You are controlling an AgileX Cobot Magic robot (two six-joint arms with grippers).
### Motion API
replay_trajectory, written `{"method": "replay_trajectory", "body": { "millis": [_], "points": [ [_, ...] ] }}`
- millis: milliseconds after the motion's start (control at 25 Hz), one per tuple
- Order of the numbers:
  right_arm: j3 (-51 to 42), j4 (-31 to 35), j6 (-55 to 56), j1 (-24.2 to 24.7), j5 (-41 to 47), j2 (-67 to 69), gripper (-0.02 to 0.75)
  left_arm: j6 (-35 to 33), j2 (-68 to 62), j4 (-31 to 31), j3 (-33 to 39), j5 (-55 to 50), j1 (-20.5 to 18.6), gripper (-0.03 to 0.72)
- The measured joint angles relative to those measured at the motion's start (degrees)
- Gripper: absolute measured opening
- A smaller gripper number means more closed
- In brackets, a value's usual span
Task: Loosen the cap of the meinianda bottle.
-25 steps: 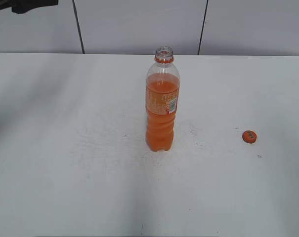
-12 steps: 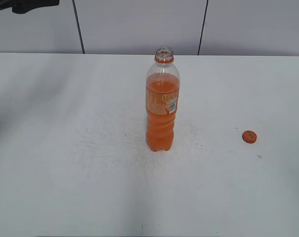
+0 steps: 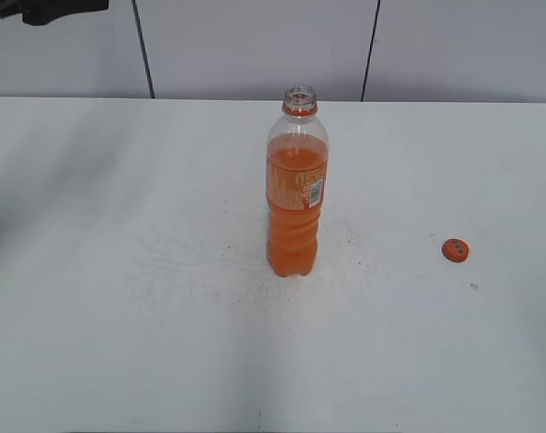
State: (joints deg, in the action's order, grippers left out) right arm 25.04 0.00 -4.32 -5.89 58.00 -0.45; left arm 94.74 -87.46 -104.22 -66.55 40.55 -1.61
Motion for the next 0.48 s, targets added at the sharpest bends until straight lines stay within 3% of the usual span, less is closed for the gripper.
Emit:
{"method": "replay_trajectory", "body": {
  "millis": [480],
  "points": [
    [0.0,0.0,0.0,0.0,0.0,0.0,0.46,0.0,0.0,0.0,0.0,-0.1,0.0,0.586]
  ]
}}
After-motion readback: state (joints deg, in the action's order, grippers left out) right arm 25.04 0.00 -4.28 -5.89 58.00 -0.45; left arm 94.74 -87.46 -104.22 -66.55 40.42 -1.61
